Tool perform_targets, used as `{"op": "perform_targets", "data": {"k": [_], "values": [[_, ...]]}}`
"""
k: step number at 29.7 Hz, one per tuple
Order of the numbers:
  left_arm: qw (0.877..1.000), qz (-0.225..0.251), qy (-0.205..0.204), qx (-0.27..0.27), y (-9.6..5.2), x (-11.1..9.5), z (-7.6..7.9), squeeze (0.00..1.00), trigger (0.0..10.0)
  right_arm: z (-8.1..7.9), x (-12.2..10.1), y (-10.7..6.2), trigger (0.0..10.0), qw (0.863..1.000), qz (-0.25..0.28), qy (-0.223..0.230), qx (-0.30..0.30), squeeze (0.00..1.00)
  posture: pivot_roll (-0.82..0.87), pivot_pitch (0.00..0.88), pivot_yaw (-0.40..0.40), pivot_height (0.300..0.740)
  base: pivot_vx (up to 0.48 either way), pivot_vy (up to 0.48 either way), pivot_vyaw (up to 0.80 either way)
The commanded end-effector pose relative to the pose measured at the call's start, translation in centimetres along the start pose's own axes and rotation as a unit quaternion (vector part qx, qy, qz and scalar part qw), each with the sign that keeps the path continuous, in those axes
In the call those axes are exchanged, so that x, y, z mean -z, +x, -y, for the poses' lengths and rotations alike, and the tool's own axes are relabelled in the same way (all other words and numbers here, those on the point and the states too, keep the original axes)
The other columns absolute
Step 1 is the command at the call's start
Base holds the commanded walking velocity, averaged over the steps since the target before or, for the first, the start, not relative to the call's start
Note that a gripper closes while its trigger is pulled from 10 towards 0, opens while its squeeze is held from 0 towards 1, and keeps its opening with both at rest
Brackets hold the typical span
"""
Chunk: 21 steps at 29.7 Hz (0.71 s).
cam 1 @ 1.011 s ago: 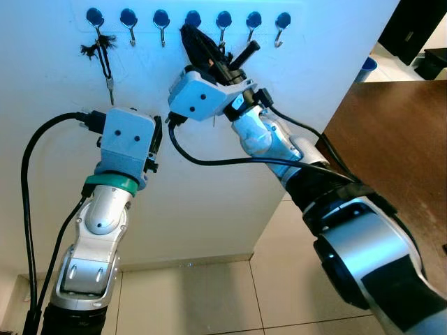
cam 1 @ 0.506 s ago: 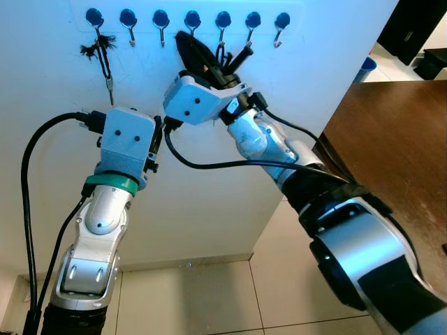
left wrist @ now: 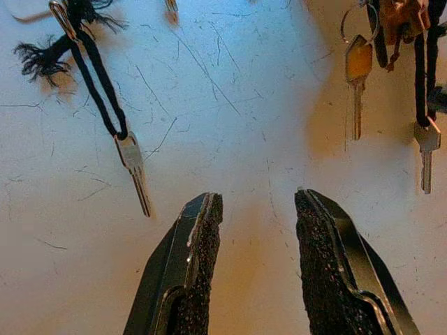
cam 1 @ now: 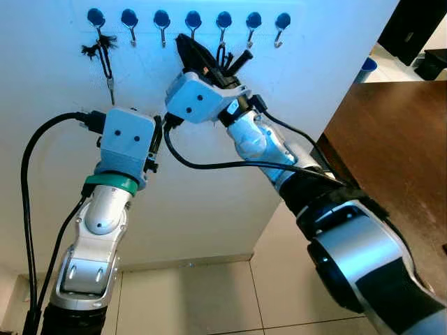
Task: Hang keys on a hook
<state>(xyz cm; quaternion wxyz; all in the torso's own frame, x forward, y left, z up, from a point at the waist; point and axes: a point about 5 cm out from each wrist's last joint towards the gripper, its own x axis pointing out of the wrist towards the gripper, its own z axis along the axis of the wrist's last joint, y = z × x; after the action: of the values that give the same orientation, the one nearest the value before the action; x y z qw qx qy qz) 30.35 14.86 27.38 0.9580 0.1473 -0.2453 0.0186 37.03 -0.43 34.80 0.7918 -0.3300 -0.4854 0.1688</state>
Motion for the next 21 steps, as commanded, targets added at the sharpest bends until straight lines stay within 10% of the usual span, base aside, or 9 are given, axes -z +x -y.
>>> {"op": "perform_targets", "data": {"k": [1, 10, 13, 14, 19, 20, 21], "values": [[1.000, -0.007, 0.003, 0.003, -0.1, 0.3, 0.1, 0.00, 10.0, -0.7, 0.7, -0.7, 10.0, 0.998, -0.026, 0.051, 0.002, 0.00, 0.16, 0.184, 0.053, 0.740, 0.000, 0.000, 0.00], [1.000, -0.008, 0.003, 0.005, -0.1, 0.4, 0.1, 0.00, 10.0, 0.0, 1.9, -1.0, 10.0, 0.969, -0.083, 0.226, 0.054, 0.00, 0.15, 0.186, 0.055, 0.740, 0.000, 0.000, 0.00], [1.000, -0.008, 0.003, 0.005, -0.1, 0.4, 0.1, 0.00, 10.0, 0.1, 1.9, -0.9, 10.0, 0.972, -0.082, 0.217, 0.048, 0.41, 0.15, 0.186, 0.055, 0.740, 0.000, 0.000, 0.00], [1.000, -0.008, 0.003, 0.005, -0.1, 0.4, 0.1, 0.00, 10.0, 0.1, 1.9, -0.9, 10.0, 0.973, -0.080, 0.214, 0.042, 1.00, 0.16, 0.186, 0.055, 0.740, 0.000, 0.000, 0.00], [1.000, -0.008, 0.003, 0.004, -0.1, 0.4, 0.1, 0.00, 10.0, 0.2, 1.8, -0.8, 10.0, 0.975, -0.078, 0.205, 0.039, 1.00, 0.15, 0.187, 0.055, 0.740, 0.000, 0.000, 0.00], [1.000, -0.008, 0.003, 0.004, -0.1, 0.4, 0.1, 0.00, 10.0, 0.2, 1.8, -1.0, 10.0, 0.979, -0.067, 0.190, 0.034, 0.00, 0.15, 0.186, 0.055, 0.740, 0.000, 0.000, 0.00], [1.000, -0.008, 0.003, 0.004, -0.1, 0.4, 0.1, 0.00, 10.0, 0.2, 1.8, -1.0, 10.0, 0.979, -0.067, 0.190, 0.034, 0.00, 0.15, 0.186, 0.055, 0.740, 0.000, 0.000, 0.00]]}}
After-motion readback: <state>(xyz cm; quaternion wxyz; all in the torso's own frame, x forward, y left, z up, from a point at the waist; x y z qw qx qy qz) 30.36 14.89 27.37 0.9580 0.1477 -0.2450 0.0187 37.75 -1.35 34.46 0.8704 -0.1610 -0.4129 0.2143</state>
